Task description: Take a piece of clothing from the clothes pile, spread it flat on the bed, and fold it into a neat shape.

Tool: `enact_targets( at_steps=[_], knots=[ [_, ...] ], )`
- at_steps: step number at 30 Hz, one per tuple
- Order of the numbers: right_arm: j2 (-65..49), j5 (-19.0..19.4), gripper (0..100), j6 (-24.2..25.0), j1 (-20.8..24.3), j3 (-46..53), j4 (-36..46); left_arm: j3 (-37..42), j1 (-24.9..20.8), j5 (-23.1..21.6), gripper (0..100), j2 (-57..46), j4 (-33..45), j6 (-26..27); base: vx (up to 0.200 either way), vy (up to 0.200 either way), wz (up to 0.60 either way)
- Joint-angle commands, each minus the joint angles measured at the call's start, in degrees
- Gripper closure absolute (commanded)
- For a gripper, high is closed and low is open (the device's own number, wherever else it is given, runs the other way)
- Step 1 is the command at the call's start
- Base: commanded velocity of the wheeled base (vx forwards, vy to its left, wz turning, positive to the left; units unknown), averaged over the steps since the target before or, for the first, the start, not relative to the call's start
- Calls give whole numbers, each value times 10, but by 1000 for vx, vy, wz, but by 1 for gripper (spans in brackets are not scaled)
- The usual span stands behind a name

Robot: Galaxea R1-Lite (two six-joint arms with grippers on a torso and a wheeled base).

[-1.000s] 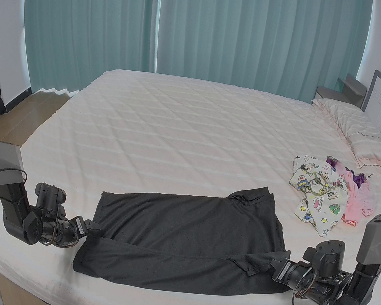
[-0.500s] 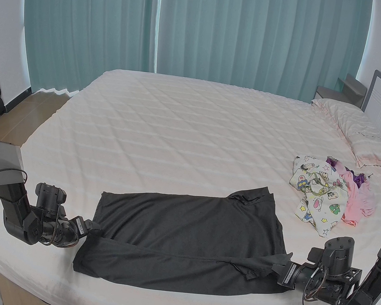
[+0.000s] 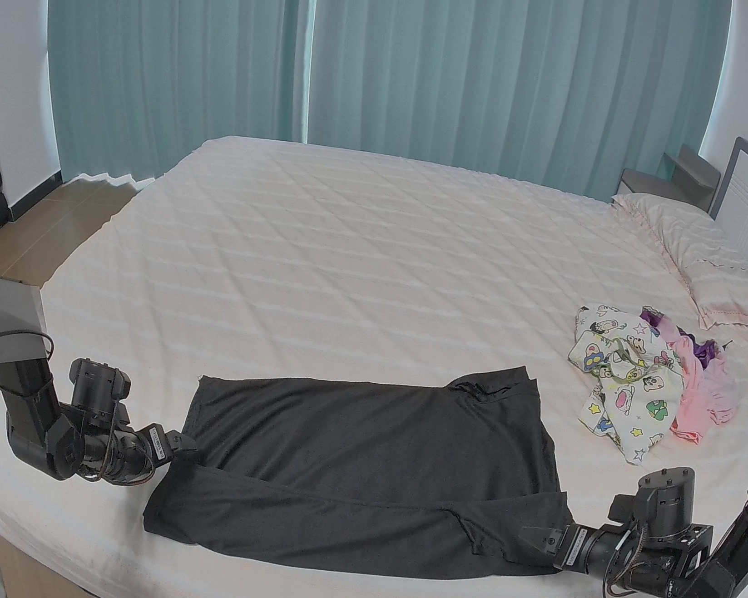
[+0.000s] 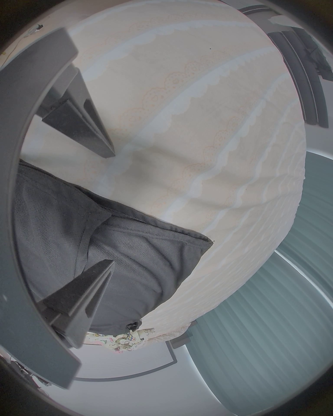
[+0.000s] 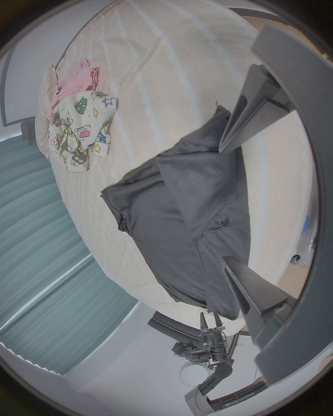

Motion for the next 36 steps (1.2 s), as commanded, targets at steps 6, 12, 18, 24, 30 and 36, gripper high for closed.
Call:
enact_targets(
  at_steps=[6,12,18,24,30,36],
  knots=[
    [44,32,0,6,-61,-51,-4,0,0,0,0,1,0,0,0,0,0],
    [101,44,0,6,-70,-95,-5,0,0,0,0,1,0,0,0,0,0],
    [129,46,0,0,-81,-97,-29,0,0,0,0,1,0,-1,0,0,0],
    [151,54,0,-20,-91,-99,-42,0,0,0,0,1,0,-1,0,0,0],
    [170,55,0,-21,-91,-101,-71,0,0,0,0,1,0,-1,0,0,0],
    [201,60,100,-22,-92,-114,-89,0,0,0,0,1,-1,-1,0,0,0]
  ],
)
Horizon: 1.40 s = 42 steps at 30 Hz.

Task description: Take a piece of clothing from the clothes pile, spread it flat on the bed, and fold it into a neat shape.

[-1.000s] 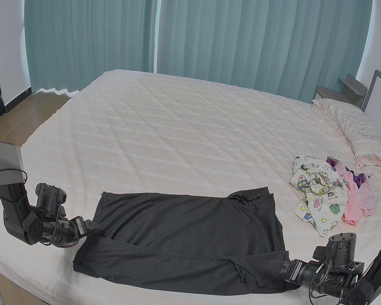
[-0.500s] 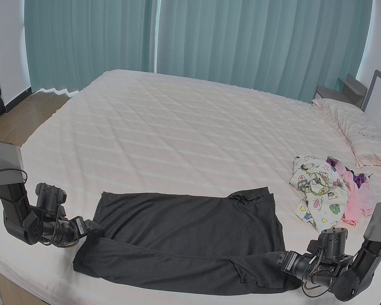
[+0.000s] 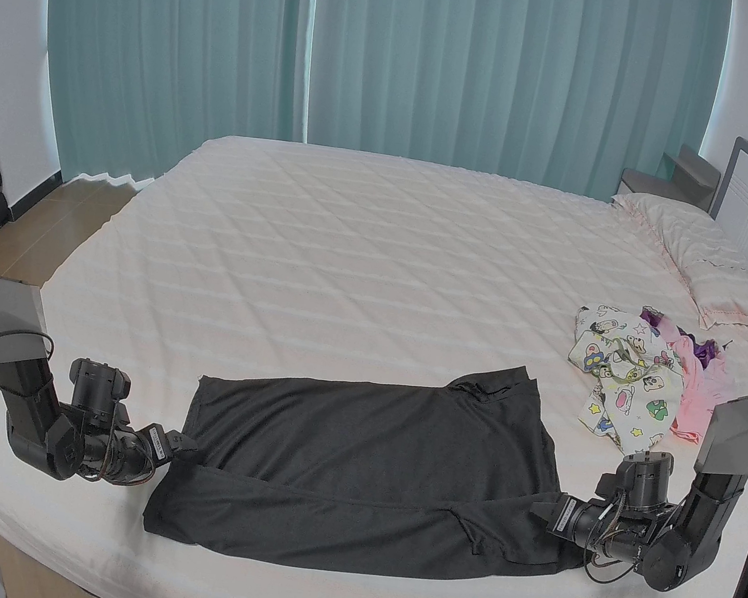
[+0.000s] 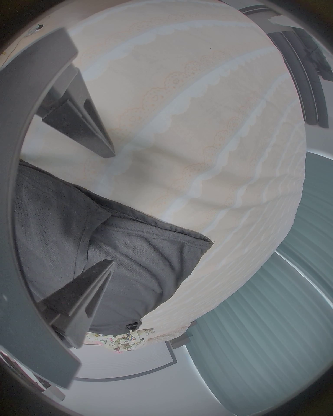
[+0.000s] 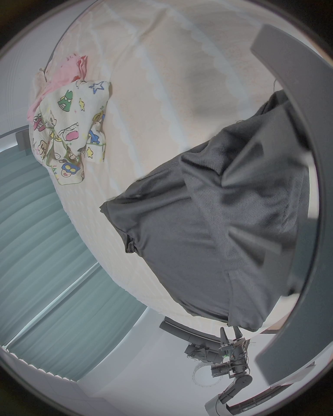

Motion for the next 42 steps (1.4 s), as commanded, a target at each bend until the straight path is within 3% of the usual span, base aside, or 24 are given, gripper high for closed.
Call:
enact_targets(
  at_steps=[1,14,30,31,42],
  knots=[
    [28,0,100,0,-1,-4,-4,0,0,0,0,1,-1,0,0,0,0],
    [12,2,100,0,-46,4,-16,1,0,0,0,1,0,0,0,0,0],
    [12,3,100,0,-59,10,-20,0,0,0,0,0,0,-2,0,0,0],
    [13,3,0,0,-58,10,-20,0,0,0,0,0,0,-2,0,0,0],
    [0,3,0,1,-59,13,-29,9,11,-1,0,-47,1,-3,0,0,0]
  ],
)
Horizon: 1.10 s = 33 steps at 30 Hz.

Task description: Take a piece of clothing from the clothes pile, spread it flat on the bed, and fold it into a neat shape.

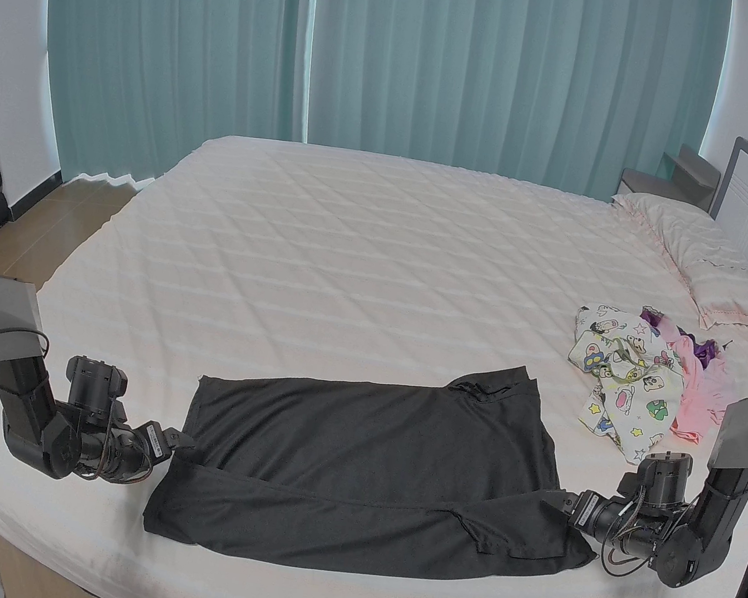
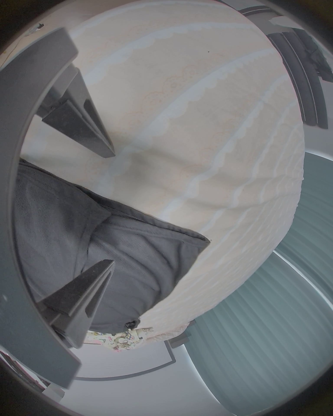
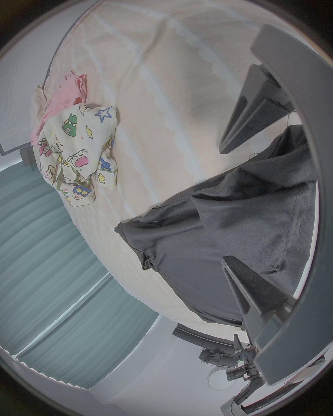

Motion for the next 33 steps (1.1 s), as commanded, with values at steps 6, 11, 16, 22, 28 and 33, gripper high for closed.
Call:
enact_targets(
  at_steps=[6,11,16,22,28,33],
  knots=[
    [-8,-1,0,2,0,0,-5,-2,13,-1,0,-47,2,-3,0,0,0],
    [-8,-1,0,3,1,0,-5,-1,12,-1,0,-45,-5,-4,0,0,0],
    [-7,-1,0,3,2,0,-5,-5,11,0,0,-43,-10,-19,0,-40,0],
    [-8,-1,0,3,2,1,-5,-6,11,0,0,-42,-10,-19,0,-200,0],
    [-8,-1,0,3,3,0,-6,-8,11,1,0,-43,-10,-20,0,-67,0],
    [-8,-1,0,3,3,0,-6,-10,9,2,0,-47,-10,-33,0,0,0]
  ],
)
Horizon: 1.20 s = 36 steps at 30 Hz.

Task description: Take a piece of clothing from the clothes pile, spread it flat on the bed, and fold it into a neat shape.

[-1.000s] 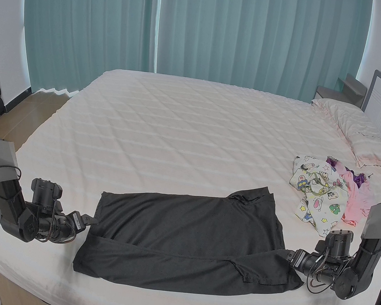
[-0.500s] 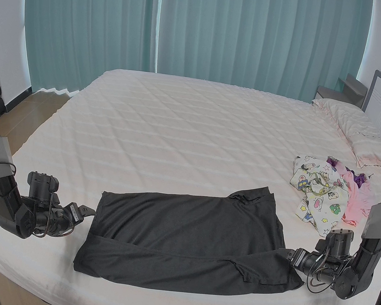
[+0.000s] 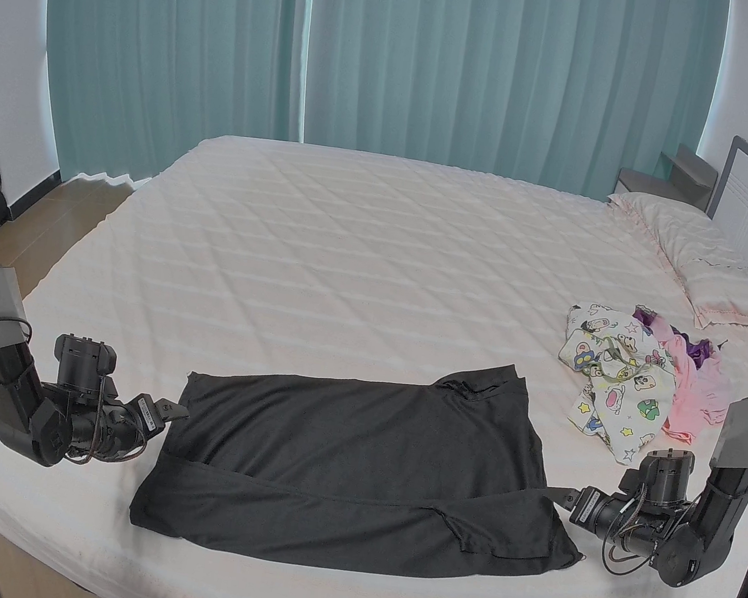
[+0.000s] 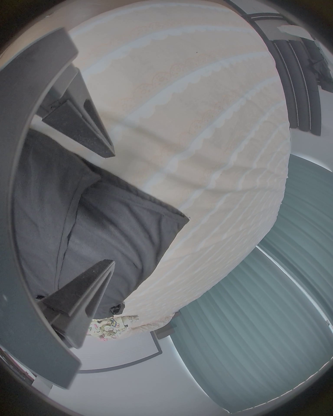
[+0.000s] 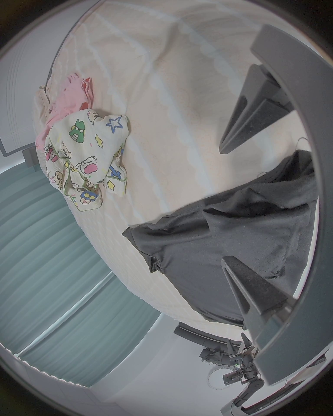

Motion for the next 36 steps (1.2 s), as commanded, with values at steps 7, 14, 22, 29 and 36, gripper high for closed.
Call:
enact_targets(
  at_steps=[7,14,22,29,36],
  knots=[
    [0,-3,0,1,10,1,0,-12,4,0,0,-3,-1,-27,114,0,0],
    [-4,-3,0,1,12,4,0,-14,4,0,0,1,-1,-25,143,0,0],
    [-8,-4,0,1,17,7,0,-34,2,3,0,8,-1,-26,0,0,0],
    [-15,-4,0,1,17,9,0,-105,-1,39,0,72,-1,-24,0,0,0],
    [-15,-3,0,1,17,9,0,-166,-1,60,0,120,-1,-23,0,0,0]
  ],
)
